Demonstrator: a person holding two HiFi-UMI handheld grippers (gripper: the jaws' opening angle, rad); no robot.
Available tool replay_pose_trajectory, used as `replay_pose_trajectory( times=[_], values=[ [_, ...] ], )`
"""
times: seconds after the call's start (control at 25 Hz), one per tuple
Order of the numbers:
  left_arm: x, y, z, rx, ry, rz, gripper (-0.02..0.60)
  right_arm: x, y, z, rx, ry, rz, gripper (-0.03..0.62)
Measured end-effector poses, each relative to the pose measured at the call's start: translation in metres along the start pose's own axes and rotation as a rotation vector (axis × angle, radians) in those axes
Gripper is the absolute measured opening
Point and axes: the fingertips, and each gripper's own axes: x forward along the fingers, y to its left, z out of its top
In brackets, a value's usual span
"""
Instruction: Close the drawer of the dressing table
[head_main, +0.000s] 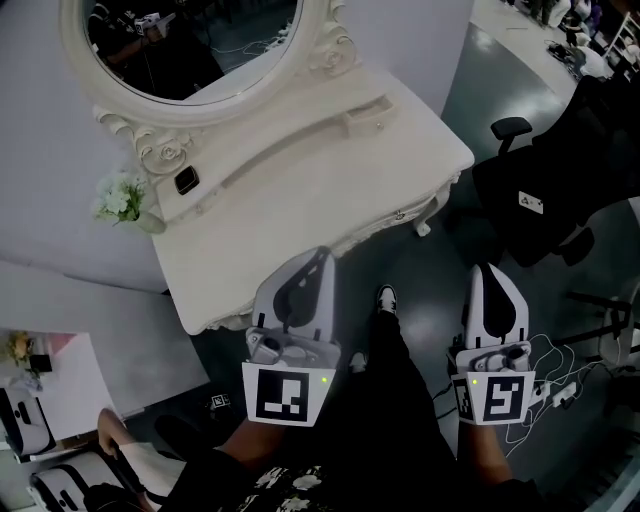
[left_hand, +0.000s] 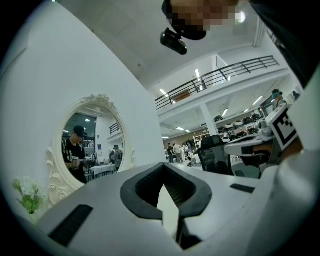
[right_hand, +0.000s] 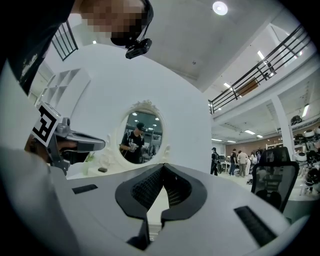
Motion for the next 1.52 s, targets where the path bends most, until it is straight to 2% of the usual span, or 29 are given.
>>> replay_pose_trajectory(
  times=[0.44,0.68,0.88,1.16,1.36,1.52],
  values=[
    [0.096,0.017,0.000,-0.010,0.000,-0.013,0.002,0.091,-0.030,-0.015,0.030,0.024,0.069,-0.002],
    [0.142,0.030,-0.009,-0.032,0.025,0.019,0.002,0.138,-0.050,-0.030,0.025,0.069,0.103,-0.002],
    [0.171,0.037,-0.012,-0.008,0.043,0.055,0.002,0.173,-0.063,-0.041,0.033,0.081,0.139,-0.002],
    [0.202,0.041,-0.028,-0.001,0.113,0.118,0.002,0.212,-0.075,-0.068,0.055,0.118,0.231,-0.002],
    [0.216,0.042,-0.050,-0.014,0.181,0.146,0.002,0.239,-0.069,-0.078,0.063,0.064,0.315,0.000],
    [0.227,0.039,-0.068,-0.027,0.221,0.140,0.002,0.249,-0.062,-0.111,0.058,0.168,0.357,0.000]
  ],
)
